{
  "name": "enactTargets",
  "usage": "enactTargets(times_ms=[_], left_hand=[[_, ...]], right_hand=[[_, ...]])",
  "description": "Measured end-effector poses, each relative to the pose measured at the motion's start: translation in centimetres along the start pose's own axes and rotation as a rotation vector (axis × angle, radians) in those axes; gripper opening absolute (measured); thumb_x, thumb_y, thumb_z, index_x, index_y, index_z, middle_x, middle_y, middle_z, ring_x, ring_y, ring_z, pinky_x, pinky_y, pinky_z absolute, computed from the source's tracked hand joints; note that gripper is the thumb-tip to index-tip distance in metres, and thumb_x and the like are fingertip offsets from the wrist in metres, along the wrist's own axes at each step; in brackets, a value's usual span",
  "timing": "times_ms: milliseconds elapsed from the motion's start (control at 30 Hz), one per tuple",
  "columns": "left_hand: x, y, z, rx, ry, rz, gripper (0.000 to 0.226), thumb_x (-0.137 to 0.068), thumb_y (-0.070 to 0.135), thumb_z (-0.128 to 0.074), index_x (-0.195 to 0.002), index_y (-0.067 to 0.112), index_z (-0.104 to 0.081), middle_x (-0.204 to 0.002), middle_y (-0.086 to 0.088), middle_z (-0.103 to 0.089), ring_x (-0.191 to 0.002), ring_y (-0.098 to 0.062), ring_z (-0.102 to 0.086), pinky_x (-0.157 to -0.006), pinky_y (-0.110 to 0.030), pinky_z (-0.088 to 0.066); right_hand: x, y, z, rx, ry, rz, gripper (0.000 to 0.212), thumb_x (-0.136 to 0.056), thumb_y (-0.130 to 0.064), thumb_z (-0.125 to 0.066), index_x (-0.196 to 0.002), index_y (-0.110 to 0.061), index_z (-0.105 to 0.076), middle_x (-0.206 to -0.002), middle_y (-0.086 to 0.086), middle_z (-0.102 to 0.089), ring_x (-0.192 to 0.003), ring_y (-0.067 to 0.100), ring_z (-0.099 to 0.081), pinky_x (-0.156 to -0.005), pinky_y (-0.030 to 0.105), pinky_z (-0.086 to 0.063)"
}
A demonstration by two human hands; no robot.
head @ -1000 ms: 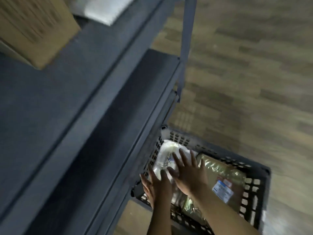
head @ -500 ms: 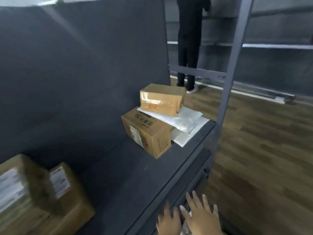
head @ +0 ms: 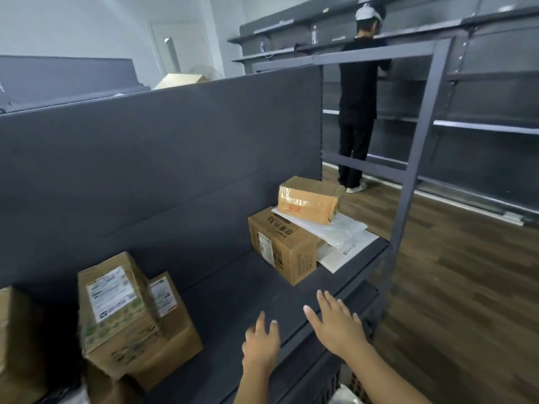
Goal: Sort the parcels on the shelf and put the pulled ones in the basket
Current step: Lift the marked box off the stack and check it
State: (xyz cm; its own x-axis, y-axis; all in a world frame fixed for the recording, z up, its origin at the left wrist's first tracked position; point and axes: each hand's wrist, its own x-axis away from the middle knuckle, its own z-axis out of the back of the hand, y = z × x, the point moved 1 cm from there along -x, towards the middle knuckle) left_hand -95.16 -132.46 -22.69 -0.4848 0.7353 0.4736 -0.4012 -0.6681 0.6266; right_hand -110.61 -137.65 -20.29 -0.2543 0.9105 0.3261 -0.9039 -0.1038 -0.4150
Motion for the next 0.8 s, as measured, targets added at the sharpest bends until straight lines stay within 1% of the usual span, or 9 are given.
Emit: enactTargets(times_ms=[133,233,367,467,567,667,733,800], left_hand=[[-1.2,2.2,0.5,0.048,0.001,-0.027,0.054,-0.098,0.049,-0.027,-0.15,0.036,-0.016,-0.155,-0.009,-0.022,-0.14,-0.032,-0.025,-0.114,-0.043,-0.021],[-3.4,4.2,1.4,0.094,0.001,-0.072,0.054,-0.099,0.047,-0.027,-0.15,0.035,-0.016,-0.156,-0.01,-0.019,-0.142,-0.033,-0.02,-0.114,-0.045,-0.021],[-7.6,7.8,3.1,0.104,0.003,-0.13,0.054,-0.099,0.046,-0.028,-0.15,0.034,-0.016,-0.158,-0.007,-0.015,-0.145,-0.033,-0.012,-0.115,-0.046,-0.016],[-11.5,11.5,4.6,0.139,0.017,-0.17,0.054,-0.097,0.048,-0.03,-0.149,0.036,-0.021,-0.158,-0.004,-0.019,-0.144,-0.031,-0.016,-0.115,-0.047,-0.02],[-15.0,15.4,5.9,0.241,0.0,-0.254,0.054,-0.096,0.048,-0.036,-0.148,0.036,-0.025,-0.157,-0.001,-0.021,-0.145,-0.026,-0.019,-0.115,-0.047,-0.024],[-18.0,19.2,7.0,0.346,-0.014,-0.345,0.057,-0.097,0.043,-0.039,-0.15,0.027,-0.024,-0.157,0.0,-0.023,-0.144,-0.022,-0.024,-0.117,-0.042,-0.024],[-19.7,21.1,7.6,0.371,-0.029,-0.385,0.057,-0.098,0.04,-0.038,-0.15,0.023,-0.023,-0.156,0.001,-0.025,-0.144,-0.02,-0.023,-0.116,-0.038,-0.021],[-21.4,22.6,7.7,0.368,-0.071,-0.386,0.057,-0.1,0.039,-0.037,-0.151,0.022,-0.019,-0.157,0.002,-0.021,-0.145,-0.019,-0.019,-0.115,-0.035,-0.019]], right_hand=[[-1.7,-0.2,1.7,-0.028,0.042,0.011,0.072,-0.094,-0.063,-0.014,-0.153,-0.025,0.0,-0.161,-0.007,0.001,-0.149,0.021,-0.002,-0.118,0.049,-0.011],[-4.0,-0.2,3.4,-0.058,0.114,-0.004,0.072,-0.095,-0.062,-0.015,-0.153,-0.023,0.0,-0.161,-0.005,0.002,-0.149,0.021,0.0,-0.118,0.049,-0.011],[-8.2,0.0,5.6,-0.076,0.224,-0.028,0.072,-0.095,-0.06,-0.018,-0.153,-0.021,0.001,-0.161,-0.002,0.003,-0.148,0.022,0.0,-0.118,0.049,-0.011],[-12.1,-0.2,7.3,-0.129,0.314,-0.059,0.071,-0.096,-0.058,-0.022,-0.153,-0.024,0.004,-0.161,0.0,0.005,-0.148,0.023,0.005,-0.119,0.048,-0.01],[-16.2,-0.8,9.0,-0.183,0.384,-0.052,0.071,-0.096,-0.055,-0.026,-0.151,-0.028,0.01,-0.16,0.006,0.012,-0.148,0.027,0.009,-0.119,0.046,-0.01],[-20.1,-1.7,10.8,-0.407,0.458,-0.044,0.078,-0.096,-0.053,-0.034,-0.15,-0.026,0.017,-0.159,0.01,0.014,-0.148,0.026,0.005,-0.117,0.046,-0.012],[-22.2,-2.2,11.8,-0.614,0.515,-0.058,0.08,-0.096,-0.052,-0.035,-0.149,-0.025,0.018,-0.16,0.007,0.01,-0.148,0.025,-0.002,-0.117,0.045,-0.014],[-23.5,-2.5,12.4,-0.749,0.55,-0.069,0.08,-0.096,-0.051,-0.035,-0.149,-0.023,0.018,-0.161,0.003,0.007,-0.148,0.022,-0.006,-0.117,0.04,-0.016]])
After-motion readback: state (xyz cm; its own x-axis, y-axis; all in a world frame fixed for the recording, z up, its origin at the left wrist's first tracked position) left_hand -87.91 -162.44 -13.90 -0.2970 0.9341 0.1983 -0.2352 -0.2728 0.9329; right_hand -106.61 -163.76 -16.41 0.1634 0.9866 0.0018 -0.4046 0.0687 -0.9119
